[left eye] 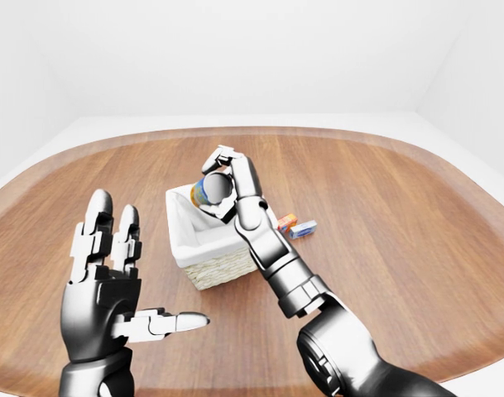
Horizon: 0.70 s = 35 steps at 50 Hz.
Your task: Pick up the alphabet soup and put it in the basket.
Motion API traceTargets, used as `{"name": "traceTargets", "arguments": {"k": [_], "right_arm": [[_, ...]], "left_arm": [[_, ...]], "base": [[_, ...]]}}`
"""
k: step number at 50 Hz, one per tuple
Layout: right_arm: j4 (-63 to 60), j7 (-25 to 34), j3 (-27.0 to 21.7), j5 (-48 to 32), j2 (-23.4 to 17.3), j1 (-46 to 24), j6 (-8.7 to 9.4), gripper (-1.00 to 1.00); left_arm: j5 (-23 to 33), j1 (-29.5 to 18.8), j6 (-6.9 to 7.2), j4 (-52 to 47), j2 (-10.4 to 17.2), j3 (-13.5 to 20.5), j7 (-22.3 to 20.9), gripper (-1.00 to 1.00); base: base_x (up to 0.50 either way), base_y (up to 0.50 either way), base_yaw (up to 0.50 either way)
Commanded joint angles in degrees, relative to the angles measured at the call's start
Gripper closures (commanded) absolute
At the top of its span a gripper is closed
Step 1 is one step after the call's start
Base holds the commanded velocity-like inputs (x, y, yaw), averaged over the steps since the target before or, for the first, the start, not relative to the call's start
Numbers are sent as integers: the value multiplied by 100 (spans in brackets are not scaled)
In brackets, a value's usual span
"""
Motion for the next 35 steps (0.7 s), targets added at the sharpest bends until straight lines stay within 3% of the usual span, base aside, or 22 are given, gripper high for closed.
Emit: {"name": "traceTargets", "arguments": {"k": [1, 35], "right_arm": [[306, -295, 34, 56, 45, -114, 0, 100], [950, -563, 55, -379, 185, -80, 0, 100]], "left_arm": [[-30, -9, 0, -39, -28, 59, -30, -100], [-57, -37, 0, -108, -54, 122, -37, -100]], "base": [[0, 0, 0], [0, 0, 0]]}}
